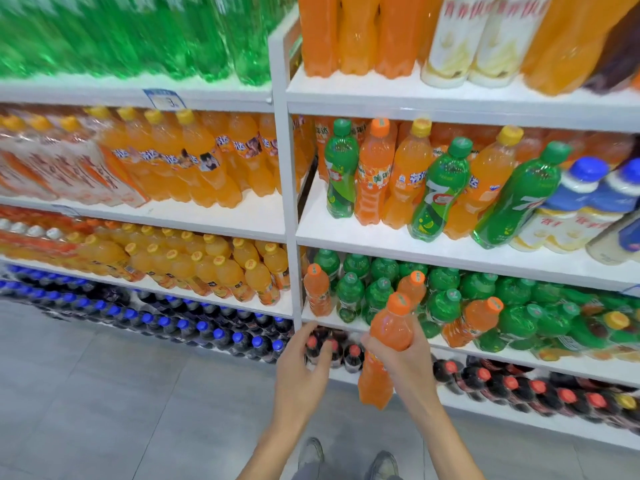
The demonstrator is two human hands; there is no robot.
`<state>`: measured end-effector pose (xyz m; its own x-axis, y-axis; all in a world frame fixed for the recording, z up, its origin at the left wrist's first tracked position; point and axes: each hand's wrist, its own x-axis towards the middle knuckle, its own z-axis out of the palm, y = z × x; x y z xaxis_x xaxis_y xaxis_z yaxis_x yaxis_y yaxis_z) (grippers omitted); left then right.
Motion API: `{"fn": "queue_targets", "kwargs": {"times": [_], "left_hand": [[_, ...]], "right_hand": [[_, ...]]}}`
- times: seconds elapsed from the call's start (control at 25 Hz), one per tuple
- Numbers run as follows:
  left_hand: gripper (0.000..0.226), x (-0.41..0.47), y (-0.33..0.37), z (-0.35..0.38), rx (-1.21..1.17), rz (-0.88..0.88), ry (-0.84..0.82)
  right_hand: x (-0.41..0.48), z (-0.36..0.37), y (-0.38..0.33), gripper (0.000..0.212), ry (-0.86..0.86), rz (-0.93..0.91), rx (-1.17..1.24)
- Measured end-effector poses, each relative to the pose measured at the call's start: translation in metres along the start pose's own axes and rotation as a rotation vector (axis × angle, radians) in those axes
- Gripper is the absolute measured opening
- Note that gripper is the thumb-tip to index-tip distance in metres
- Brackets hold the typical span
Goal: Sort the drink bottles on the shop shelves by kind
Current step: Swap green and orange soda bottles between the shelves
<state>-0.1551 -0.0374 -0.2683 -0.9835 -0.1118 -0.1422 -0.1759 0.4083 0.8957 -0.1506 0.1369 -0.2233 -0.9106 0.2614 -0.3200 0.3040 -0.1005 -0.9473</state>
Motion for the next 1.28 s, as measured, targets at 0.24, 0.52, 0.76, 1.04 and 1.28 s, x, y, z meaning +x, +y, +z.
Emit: {"fn": "queue_targets", "kwargs": {"times": [0.24, 0.52, 0.76, 1.04, 1.28], "left_hand": [[0.037, -0.023, -0.005, -0.005, -0.025, 0.000, 0.067], [0.041, -0.005, 0.017, -0.005, -0.064, -0.007, 0.072], [0.039, 0.059, 0.032, -0.035, -0.061, 0.146, -0.009], [0.038, 0.134, 0.050, -0.076, -0.056, 0.226, -0.183], [0.037, 0.170, 0.060, -0.095, -0.024, 0.264, -0.267]], "right_hand": [[-0.006, -0.001, -0.001, 0.043, -0.041, 0.012, -0.041], [0.017, 0.006, -0.015, 0.043, -0.083, -0.029, -0.048], [0.055, 0.047, -0.042, 0.038, -0.007, -0.114, -0.052], [0.084, 0.108, -0.102, 0.041, 0.114, -0.229, 0.041], [0.110, 0.145, -0.144, 0.040, 0.160, -0.385, 0.013]]}}
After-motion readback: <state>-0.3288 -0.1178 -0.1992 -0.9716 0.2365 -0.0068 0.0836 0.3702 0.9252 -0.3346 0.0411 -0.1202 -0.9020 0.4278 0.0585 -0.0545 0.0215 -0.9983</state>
